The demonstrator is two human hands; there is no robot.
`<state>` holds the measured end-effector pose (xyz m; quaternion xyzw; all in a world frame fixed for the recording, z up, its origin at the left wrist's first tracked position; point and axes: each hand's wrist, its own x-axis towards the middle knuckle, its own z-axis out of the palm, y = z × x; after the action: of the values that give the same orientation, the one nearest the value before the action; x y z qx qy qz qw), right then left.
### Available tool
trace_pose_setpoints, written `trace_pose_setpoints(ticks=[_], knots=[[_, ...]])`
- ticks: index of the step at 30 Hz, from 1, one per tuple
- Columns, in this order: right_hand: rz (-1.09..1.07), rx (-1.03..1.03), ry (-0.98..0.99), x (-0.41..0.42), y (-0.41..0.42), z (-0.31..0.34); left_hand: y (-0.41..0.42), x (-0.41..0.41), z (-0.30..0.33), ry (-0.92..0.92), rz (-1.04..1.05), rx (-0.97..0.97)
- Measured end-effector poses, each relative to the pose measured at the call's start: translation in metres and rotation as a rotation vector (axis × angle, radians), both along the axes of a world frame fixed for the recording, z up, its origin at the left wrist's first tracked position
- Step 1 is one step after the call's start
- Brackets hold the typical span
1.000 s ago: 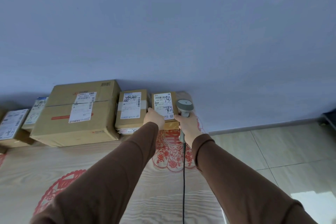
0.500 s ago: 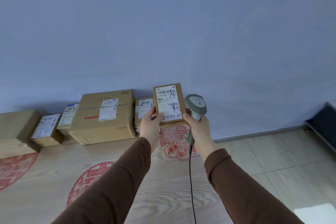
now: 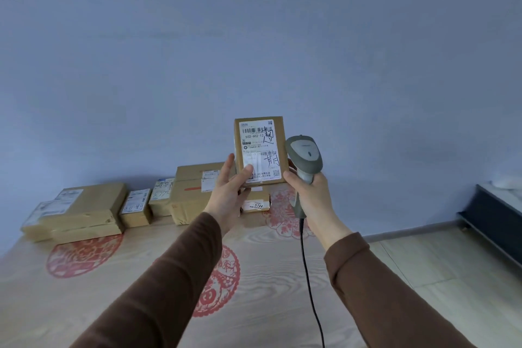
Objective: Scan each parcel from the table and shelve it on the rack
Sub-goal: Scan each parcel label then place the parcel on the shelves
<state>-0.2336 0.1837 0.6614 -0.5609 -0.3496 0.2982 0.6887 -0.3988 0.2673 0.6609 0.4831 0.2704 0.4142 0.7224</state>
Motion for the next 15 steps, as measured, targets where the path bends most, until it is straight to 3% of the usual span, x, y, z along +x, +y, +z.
trace_pose_setpoints(ticks=[5,15], knots=[[-0.08,0.071,-0.15,-0.044,-0.044,0.043,-0.022,-0.03,0.028,0.006,0.042,0.136],[0.098,0.052,-0.227,-0.111,-0.093,0.088,-0.053,-0.053,0.041,-0.019,0.109,0.22]])
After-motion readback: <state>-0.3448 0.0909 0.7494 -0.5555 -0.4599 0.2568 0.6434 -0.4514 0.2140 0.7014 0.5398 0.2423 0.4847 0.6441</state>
